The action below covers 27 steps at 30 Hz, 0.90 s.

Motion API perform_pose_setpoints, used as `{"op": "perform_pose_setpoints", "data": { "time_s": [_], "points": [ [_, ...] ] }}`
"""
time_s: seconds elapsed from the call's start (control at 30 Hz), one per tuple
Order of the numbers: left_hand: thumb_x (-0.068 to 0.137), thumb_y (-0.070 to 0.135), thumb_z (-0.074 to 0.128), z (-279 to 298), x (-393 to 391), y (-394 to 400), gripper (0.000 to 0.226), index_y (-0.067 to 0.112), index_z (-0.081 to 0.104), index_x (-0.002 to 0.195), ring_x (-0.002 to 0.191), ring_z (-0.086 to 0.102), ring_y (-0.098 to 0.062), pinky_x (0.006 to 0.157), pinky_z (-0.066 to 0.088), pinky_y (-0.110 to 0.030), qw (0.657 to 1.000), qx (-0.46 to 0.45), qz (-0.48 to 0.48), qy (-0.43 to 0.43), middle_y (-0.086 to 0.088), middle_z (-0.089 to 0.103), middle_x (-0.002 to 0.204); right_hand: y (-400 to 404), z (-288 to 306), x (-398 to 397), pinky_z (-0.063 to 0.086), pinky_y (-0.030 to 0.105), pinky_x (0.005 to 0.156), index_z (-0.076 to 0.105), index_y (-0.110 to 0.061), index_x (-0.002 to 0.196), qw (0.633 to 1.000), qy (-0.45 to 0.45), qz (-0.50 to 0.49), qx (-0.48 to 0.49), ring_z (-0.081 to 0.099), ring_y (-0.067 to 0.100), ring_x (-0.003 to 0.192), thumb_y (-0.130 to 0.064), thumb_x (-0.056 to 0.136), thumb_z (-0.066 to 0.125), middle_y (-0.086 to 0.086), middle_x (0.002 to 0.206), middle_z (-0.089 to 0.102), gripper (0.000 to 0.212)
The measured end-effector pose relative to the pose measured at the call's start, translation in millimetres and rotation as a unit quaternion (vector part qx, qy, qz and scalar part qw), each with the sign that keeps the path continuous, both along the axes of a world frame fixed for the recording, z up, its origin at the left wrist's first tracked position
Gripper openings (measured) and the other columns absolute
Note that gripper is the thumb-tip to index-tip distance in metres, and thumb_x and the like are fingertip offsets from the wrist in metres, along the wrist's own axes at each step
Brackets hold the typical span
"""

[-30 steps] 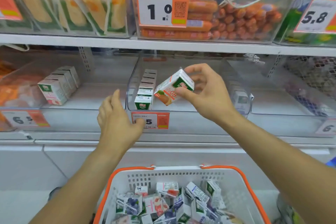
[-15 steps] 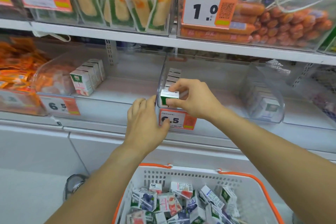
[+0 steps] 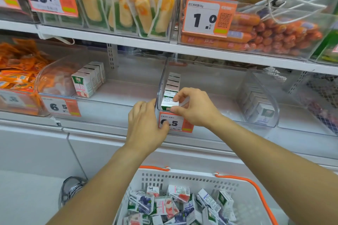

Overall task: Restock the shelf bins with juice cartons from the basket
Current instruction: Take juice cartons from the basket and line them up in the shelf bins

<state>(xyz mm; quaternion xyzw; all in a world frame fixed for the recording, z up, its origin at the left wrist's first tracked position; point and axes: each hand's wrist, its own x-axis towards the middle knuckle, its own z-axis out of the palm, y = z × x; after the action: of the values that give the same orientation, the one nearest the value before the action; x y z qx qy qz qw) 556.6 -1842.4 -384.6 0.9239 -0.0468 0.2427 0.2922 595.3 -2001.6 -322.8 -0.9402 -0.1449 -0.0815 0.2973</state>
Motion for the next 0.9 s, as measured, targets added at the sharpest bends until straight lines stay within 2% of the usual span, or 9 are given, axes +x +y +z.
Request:
{"op": "perform_pose_setpoints", "data": {
  "time_s": [0.13, 0.3, 0.4, 0.5, 0.57, 0.63, 0.7, 0.77, 0.9],
  "points": [
    [0.083, 0.031, 0.066, -1.1, 0.9, -0.5, 0.055, 0.02, 0.046, 0.133, 0.123, 0.033, -0.018, 0.103, 0.022, -0.029, 1.0, 0.0, 0.005, 0.001, 0.001, 0.055, 0.12, -3.2, -4.1, 1.8, 0.044, 0.017, 0.065, 0.073, -0.021, 0.092, 0.999, 0.028, -0.008, 0.042, 0.062, 0.008, 0.084, -0.035, 0.079, 0.081, -0.009, 0.091, 0.07, 0.021],
    [0.084, 0.032, 0.066, -1.1, -0.7, 1.3, 0.058, 0.019, 0.045, 0.136, 0.124, 0.033, -0.019, 0.103, 0.021, -0.029, 1.0, 0.01, -0.001, 0.0, 0.002, 0.055, 0.12, -5.4, -0.2, -7.1, 0.04, 0.02, 0.075, 0.078, -0.021, 0.097, 0.997, 0.049, 0.036, -0.044, 0.058, 0.006, 0.087, -0.034, 0.095, 0.062, -0.013, 0.089, 0.067, 0.021],
    [0.084, 0.031, 0.066, -2.5, -2.5, 4.6, 0.059, 0.019, 0.044, 0.137, 0.127, 0.033, -0.019, 0.106, 0.022, -0.03, 1.0, 0.013, -0.021, 0.01, 0.001, 0.053, 0.122, -12.8, -2.5, -15.1, 0.043, 0.024, 0.085, 0.075, -0.023, 0.108, 0.995, -0.014, 0.044, -0.087, 0.053, 0.007, 0.094, -0.029, 0.096, 0.059, -0.012, 0.1, 0.053, 0.02],
    [0.083, 0.021, 0.068, 3.8, -11.1, 3.0, 0.057, 0.014, 0.046, 0.136, 0.125, 0.036, -0.02, 0.106, 0.028, -0.03, 0.998, -0.03, -0.028, -0.037, -0.002, 0.052, 0.125, -28.0, -5.6, -35.6, 0.043, 0.02, 0.083, 0.072, -0.022, 0.105, 0.993, -0.116, 0.023, -0.016, 0.057, 0.005, 0.09, -0.018, 0.094, 0.06, -0.007, 0.102, 0.053, 0.016],
    [0.083, 0.015, 0.067, 11.9, -20.5, -1.9, 0.046, 0.012, 0.052, 0.127, 0.115, 0.042, -0.015, 0.098, 0.035, -0.025, 0.99, -0.066, -0.023, -0.124, 0.001, 0.055, 0.118, -42.2, -7.8, -58.0, 0.044, 0.015, 0.077, 0.071, -0.019, 0.097, 0.98, -0.192, 0.034, 0.032, 0.058, 0.005, 0.084, -0.009, 0.091, 0.063, -0.006, 0.094, 0.056, 0.014],
    [0.085, 0.013, 0.065, 15.9, -30.5, -9.3, 0.029, 0.015, 0.058, 0.113, 0.098, 0.051, -0.012, 0.085, 0.043, -0.024, 0.985, -0.081, -0.058, -0.141, 0.007, 0.059, 0.102, -57.3, -17.7, -81.5, 0.045, 0.015, 0.072, 0.07, -0.016, 0.093, 0.975, -0.208, 0.041, 0.062, 0.058, 0.009, 0.079, -0.003, 0.088, 0.065, -0.004, 0.088, 0.058, 0.015],
    [0.088, 0.018, 0.062, 6.5, -39.9, -20.0, 0.016, 0.02, 0.06, 0.104, 0.081, 0.057, -0.011, 0.075, 0.05, -0.03, 0.989, -0.077, -0.122, -0.026, 0.009, 0.062, 0.089, -72.9, -40.3, -99.8, 0.045, 0.014, 0.069, 0.069, -0.017, 0.093, 0.983, -0.159, 0.04, 0.085, 0.06, 0.011, 0.074, -0.002, 0.087, 0.066, -0.005, 0.084, 0.061, 0.016],
    [0.091, 0.028, 0.06, -22.2, -52.6, -35.3, 0.022, 0.019, 0.059, 0.112, 0.083, 0.058, -0.014, 0.078, 0.051, -0.034, 0.974, -0.007, -0.164, 0.159, 0.005, 0.063, 0.098, -87.7, -73.8, -112.0, 0.047, 0.016, 0.067, 0.069, -0.021, 0.091, 0.994, -0.055, 0.022, 0.097, 0.061, 0.012, 0.072, -0.004, 0.087, 0.065, -0.009, 0.081, 0.064, 0.018],
    [0.092, 0.036, 0.059, -107.8, -93.2, -66.1, 0.041, 0.016, 0.053, 0.127, 0.109, 0.059, -0.024, 0.092, 0.05, -0.037, 0.883, 0.14, -0.249, 0.372, -0.004, 0.06, 0.121, -116.6, -158.6, -129.2, 0.052, 0.028, 0.068, 0.065, -0.028, 0.096, 0.985, 0.161, -0.027, 0.058, 0.064, 0.011, 0.068, -0.015, 0.093, 0.059, -0.007, 0.084, 0.067, 0.015]
  ]
}}
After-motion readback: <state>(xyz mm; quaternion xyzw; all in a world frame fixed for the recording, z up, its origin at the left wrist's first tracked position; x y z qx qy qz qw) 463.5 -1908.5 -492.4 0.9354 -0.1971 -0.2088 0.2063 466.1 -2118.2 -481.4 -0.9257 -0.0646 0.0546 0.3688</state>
